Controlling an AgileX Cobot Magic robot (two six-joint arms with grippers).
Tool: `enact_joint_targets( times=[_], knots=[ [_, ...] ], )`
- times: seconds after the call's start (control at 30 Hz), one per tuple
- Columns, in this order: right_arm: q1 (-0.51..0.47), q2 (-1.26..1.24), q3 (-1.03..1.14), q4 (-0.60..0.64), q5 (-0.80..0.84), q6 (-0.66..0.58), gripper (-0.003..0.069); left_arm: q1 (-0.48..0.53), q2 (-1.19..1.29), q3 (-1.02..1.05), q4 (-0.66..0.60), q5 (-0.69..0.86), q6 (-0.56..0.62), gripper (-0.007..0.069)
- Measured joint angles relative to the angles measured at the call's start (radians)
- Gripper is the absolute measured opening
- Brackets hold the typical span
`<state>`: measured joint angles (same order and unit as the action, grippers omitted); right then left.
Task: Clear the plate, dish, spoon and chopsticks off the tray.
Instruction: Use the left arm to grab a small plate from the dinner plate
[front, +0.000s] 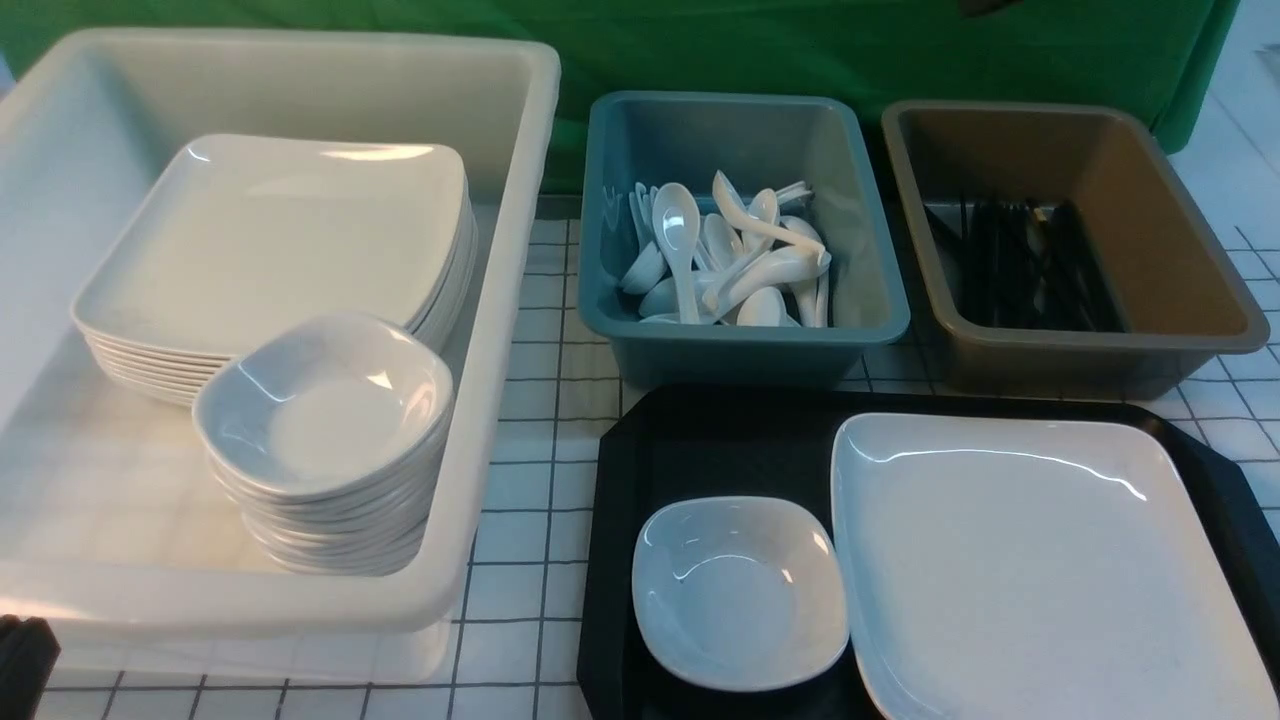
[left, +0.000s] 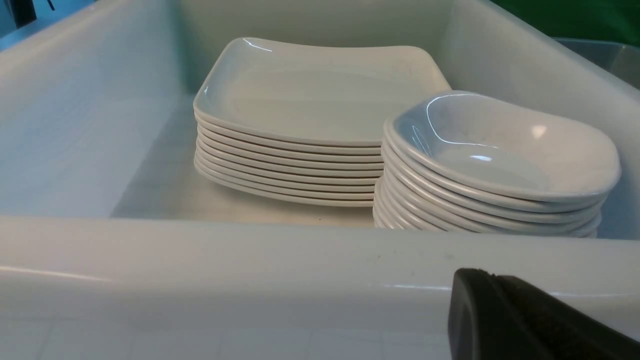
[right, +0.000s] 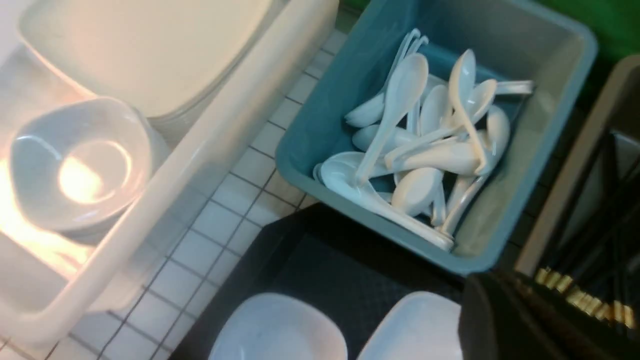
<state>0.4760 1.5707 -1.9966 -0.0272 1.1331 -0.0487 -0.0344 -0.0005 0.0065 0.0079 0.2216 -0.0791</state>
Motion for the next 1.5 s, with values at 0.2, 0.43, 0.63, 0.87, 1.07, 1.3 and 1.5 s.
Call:
enact_joint_targets(
  times=[0.2,0.43,0.63,0.87,1.07,1.3,1.5],
  knots=[
    [0.0,-0.364,0.344,0.0,-0.005,0.0,0.003,0.0,0.0,0.0,0.0,0.0,0.0,0.0021],
    [0.0,-0.87,0.866,0.0,-0.226,-0.001,0.003,0.0,0.0,0.0,-0.154,-0.096,-0.106,0.0021],
    [0.0,-1.252,1.25,0.0,-0.412,0.122,0.003,0.0,0.0,0.0,-0.531,-0.2,-0.373,0.0021],
    [0.0,-1.465,1.401,0.0,-0.514,0.177,0.003,-0.007,0.0,-0.023,-0.603,-0.245,-0.569,0.0021],
    [0.0,-1.453,1.405,0.0,-0.539,0.18,0.003,-0.069,0.107,-0.437,-0.36,0.043,-0.51,0.0021],
    [0.0,-1.376,1.405,0.0,-0.541,0.18,0.003,-0.102,0.606,-0.94,-0.376,0.726,-0.069,0.0021],
    [0.0,-1.322,1.406,0.0,-0.52,0.184,0.003,-0.132,1.043,-1.185,-0.543,0.973,0.15,0.0021]
  ],
)
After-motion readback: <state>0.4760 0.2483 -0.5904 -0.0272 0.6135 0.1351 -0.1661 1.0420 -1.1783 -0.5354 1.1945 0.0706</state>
